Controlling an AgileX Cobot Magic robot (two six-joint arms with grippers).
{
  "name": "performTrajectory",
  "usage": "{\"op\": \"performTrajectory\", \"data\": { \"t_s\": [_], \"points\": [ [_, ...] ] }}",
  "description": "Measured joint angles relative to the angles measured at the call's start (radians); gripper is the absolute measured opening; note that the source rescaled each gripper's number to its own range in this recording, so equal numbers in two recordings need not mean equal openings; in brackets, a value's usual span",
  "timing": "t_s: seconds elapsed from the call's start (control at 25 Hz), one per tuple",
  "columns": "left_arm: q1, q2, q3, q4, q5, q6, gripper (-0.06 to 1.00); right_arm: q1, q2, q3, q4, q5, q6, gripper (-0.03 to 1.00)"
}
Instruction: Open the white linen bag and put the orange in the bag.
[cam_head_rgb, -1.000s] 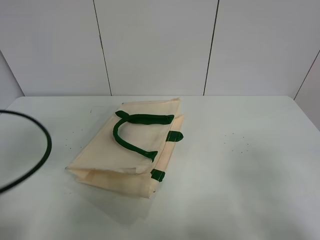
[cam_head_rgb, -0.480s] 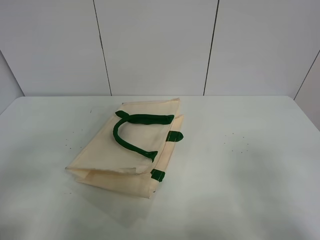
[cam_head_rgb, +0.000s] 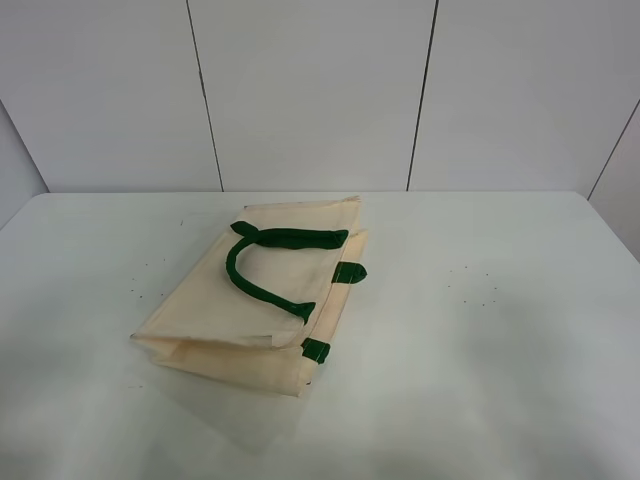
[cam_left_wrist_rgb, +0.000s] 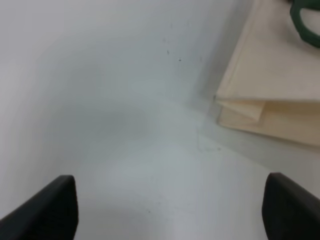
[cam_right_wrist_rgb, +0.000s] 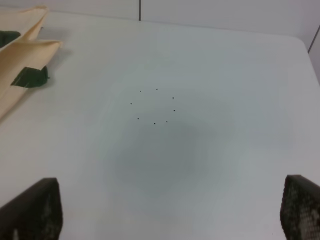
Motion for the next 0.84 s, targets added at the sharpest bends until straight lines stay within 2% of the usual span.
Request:
{"op": "performTrajectory", "data": {
  "t_s": [0.84],
  "points": [
    [0.000, 0.000, 0.000, 0.003, 0.000, -0.002, 0.97, 0.000, 0.000, 0.000, 0.000, 0.000, 0.000, 1.00]
  ]
}}
